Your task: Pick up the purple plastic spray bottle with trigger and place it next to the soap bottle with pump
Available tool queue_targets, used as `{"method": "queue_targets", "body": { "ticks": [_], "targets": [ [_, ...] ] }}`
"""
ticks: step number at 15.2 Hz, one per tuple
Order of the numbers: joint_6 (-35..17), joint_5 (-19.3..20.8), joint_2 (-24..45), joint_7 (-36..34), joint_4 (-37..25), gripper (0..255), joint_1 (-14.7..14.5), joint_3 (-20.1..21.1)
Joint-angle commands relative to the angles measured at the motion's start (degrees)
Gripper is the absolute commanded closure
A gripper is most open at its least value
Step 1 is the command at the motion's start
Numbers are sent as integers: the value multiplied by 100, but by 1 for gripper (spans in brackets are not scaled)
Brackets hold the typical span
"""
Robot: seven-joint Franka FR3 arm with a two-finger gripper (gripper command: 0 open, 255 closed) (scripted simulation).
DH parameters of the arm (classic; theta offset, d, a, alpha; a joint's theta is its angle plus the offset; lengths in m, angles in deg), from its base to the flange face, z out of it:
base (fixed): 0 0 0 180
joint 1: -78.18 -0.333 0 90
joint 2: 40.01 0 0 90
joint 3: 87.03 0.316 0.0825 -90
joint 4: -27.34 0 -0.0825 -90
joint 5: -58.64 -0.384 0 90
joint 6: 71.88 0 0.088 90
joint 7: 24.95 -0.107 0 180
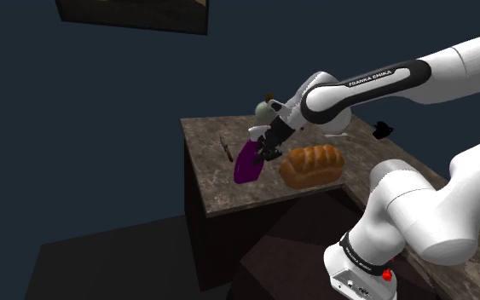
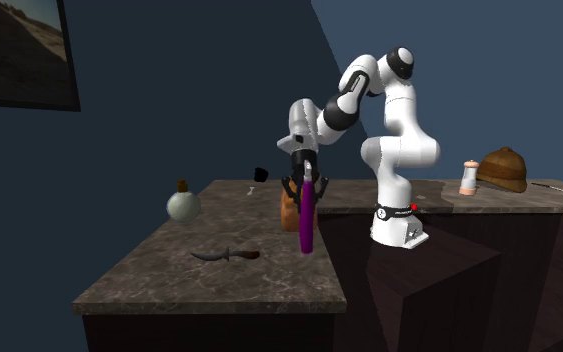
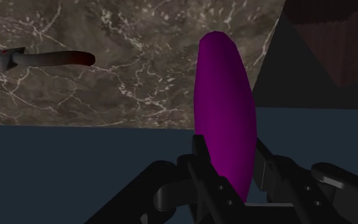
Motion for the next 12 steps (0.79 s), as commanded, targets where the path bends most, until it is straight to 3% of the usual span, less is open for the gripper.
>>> {"method": "queue_targets", "body": {
  "ticks": [1, 12],
  "targets": [
    [186, 85, -117, -135, -46, 255, 166, 181],
    [1133, 330, -629, -722, -451, 255, 660, 878]
  ]
}}
